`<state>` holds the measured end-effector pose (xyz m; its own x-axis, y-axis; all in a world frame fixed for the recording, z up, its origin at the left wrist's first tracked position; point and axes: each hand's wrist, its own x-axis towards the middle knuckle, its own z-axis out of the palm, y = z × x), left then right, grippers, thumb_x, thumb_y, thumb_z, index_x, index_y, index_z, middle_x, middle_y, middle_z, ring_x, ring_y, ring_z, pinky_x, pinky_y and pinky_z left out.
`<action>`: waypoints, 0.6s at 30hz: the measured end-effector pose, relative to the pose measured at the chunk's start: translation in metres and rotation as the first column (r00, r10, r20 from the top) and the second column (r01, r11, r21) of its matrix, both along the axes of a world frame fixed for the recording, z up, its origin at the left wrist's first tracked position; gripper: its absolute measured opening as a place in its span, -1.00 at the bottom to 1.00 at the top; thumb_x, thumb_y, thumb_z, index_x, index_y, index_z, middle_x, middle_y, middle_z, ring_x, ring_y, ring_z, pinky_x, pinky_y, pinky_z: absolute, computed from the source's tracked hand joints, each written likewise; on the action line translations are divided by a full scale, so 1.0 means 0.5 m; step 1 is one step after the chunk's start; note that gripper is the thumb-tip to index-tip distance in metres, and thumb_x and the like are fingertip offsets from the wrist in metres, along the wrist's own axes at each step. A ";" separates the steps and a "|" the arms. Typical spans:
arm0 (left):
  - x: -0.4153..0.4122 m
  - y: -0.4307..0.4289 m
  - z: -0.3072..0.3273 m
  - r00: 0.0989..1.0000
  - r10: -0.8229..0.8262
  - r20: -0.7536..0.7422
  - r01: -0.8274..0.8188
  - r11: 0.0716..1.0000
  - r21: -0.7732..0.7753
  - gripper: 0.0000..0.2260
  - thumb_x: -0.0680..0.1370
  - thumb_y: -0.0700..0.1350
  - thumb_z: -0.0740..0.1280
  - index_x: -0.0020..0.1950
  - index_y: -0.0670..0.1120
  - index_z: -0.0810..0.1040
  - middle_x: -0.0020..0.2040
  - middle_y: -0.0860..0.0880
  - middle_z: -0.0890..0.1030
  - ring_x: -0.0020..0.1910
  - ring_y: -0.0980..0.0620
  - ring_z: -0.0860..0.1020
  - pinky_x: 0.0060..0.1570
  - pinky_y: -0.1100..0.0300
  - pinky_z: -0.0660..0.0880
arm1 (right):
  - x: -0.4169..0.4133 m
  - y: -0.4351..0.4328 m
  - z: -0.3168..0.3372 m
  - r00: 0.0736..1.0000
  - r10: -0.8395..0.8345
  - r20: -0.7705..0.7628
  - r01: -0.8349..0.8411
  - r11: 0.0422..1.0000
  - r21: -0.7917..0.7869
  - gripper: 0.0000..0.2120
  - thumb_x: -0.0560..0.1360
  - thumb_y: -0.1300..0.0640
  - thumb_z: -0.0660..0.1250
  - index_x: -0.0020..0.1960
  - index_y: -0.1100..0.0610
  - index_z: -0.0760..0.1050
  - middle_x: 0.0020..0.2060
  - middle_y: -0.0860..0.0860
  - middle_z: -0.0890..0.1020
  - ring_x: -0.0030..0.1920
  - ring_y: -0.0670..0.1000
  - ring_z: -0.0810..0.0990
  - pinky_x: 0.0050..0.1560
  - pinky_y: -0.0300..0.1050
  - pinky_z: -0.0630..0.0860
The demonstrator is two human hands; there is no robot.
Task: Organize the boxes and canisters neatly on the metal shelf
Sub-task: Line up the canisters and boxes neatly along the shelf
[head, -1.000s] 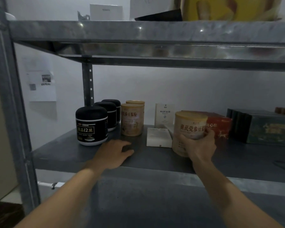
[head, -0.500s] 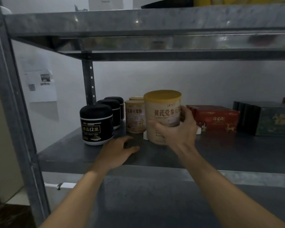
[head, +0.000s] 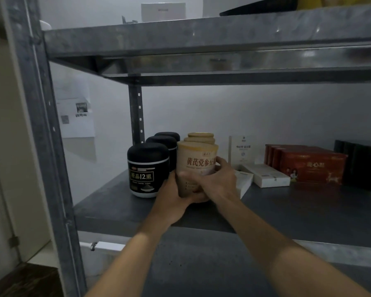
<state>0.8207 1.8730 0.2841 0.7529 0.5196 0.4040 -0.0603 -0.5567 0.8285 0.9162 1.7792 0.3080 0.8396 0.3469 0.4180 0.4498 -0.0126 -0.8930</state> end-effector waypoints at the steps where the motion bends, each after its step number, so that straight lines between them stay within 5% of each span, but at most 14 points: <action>1: 0.004 0.004 -0.002 1.000 0.029 -0.006 -0.029 0.999 0.025 -0.31 0.38 0.04 0.55 0.42 -0.01 0.34 0.32 0.05 0.50 0.23 0.15 0.47 0.06 0.38 0.38 | 0.001 -0.002 -0.003 1.000 0.007 0.018 -0.006 1.000 -0.022 0.03 0.04 -0.20 0.69 0.41 0.07 0.39 0.22 -0.02 0.60 0.21 -0.02 0.57 0.22 -0.01 0.57; 6: 0.008 0.018 -0.001 0.998 -0.007 -0.062 0.010 0.999 0.052 -0.41 0.49 -0.02 0.45 0.46 -0.01 0.31 0.35 0.05 0.50 0.20 0.21 0.43 -0.07 0.52 0.35 | 0.021 -0.018 -0.008 0.996 0.040 0.075 -0.033 0.995 -0.095 -0.04 0.13 -0.26 0.64 0.40 0.05 0.36 0.23 -0.01 0.57 0.22 -0.01 0.56 0.21 -0.04 0.57; 9: 0.011 0.023 0.001 0.998 -0.019 -0.054 0.023 0.997 0.073 -0.43 0.53 -0.08 0.42 0.50 0.02 0.29 0.38 0.04 0.48 0.32 0.13 0.44 0.10 0.44 0.33 | 0.029 -0.029 -0.006 0.985 0.053 0.161 -0.024 0.985 -0.173 -0.09 0.22 -0.42 0.47 0.39 0.05 0.34 0.27 0.00 0.53 0.27 0.03 0.52 0.27 0.06 0.52; 14: 0.018 0.022 0.005 0.998 0.004 -0.055 0.000 0.997 0.080 -0.39 0.55 -0.14 0.39 0.55 -0.01 0.21 0.42 0.01 0.44 0.39 0.04 0.41 0.30 0.25 0.34 | 0.048 -0.050 -0.008 0.954 0.134 0.268 0.005 0.888 -0.460 -0.06 0.45 -0.42 0.24 0.59 0.07 -0.05 0.51 0.01 0.33 0.50 0.12 0.30 0.53 0.24 0.08; 18: 0.025 0.026 0.012 0.999 0.024 -0.036 -0.022 0.998 0.056 -0.30 0.55 -0.21 0.37 0.59 0.05 0.09 0.49 0.01 0.35 0.44 0.03 0.34 0.38 0.16 0.30 | 0.064 -0.055 -0.021 0.930 0.143 0.339 0.104 0.782 -0.615 -0.02 0.38 -0.61 -0.09 0.59 0.00 0.06 0.40 0.06 0.49 0.40 0.13 0.44 0.43 0.20 0.29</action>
